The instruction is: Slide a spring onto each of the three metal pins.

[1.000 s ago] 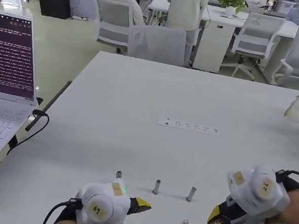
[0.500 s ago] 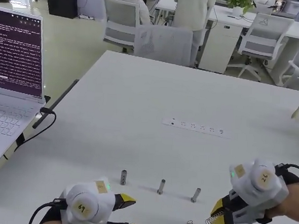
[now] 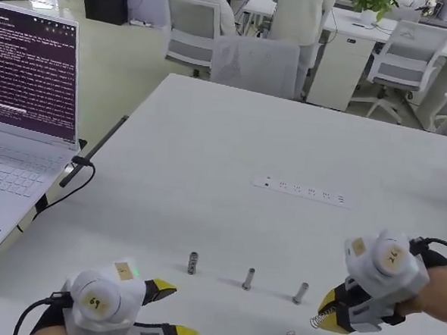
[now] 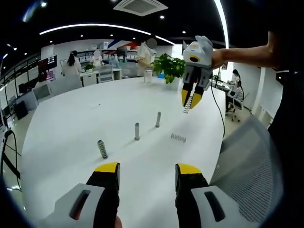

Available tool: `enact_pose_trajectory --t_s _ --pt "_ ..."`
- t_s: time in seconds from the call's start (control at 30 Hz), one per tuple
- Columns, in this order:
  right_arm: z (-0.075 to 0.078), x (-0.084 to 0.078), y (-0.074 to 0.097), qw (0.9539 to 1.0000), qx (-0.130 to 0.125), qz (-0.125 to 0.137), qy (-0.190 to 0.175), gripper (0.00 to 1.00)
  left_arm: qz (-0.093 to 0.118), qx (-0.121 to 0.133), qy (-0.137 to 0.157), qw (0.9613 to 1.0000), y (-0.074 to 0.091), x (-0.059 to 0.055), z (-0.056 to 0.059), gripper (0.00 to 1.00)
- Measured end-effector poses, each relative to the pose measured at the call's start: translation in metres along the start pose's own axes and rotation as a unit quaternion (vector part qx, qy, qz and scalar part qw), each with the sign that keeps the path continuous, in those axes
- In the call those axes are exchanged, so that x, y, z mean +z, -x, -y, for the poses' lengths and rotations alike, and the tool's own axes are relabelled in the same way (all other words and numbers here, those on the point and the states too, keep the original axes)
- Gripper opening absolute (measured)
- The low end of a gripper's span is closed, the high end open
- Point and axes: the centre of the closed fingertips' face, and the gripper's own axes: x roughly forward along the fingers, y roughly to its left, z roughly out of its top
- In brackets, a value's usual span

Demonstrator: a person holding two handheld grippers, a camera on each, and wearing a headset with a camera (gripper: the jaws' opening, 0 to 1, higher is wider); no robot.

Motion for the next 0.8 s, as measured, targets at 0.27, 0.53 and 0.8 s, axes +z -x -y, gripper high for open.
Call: enact_pose_trajectory --t_s 0.27,0.53,0.8 --pt "0.01 0.011 -0.004 1.0 0.001 -0.001 0.006 0.08 0.003 0.017 0.014 0.9997 0.008 -0.004 -0.012 0.44" --pt "0.024 0.02 -0.009 0.9999 0.002 -0.005 0.013 0.08 0.003 0.029 0.025 0.9992 0.015 -0.008 -0.019 0.47" --pt "0.038 0.032 -0.015 0.9998 -0.004 -0.006 0.016 0.08 -0.001 0.037 0.037 0.9986 0.02 -0.015 -0.024 0.51"
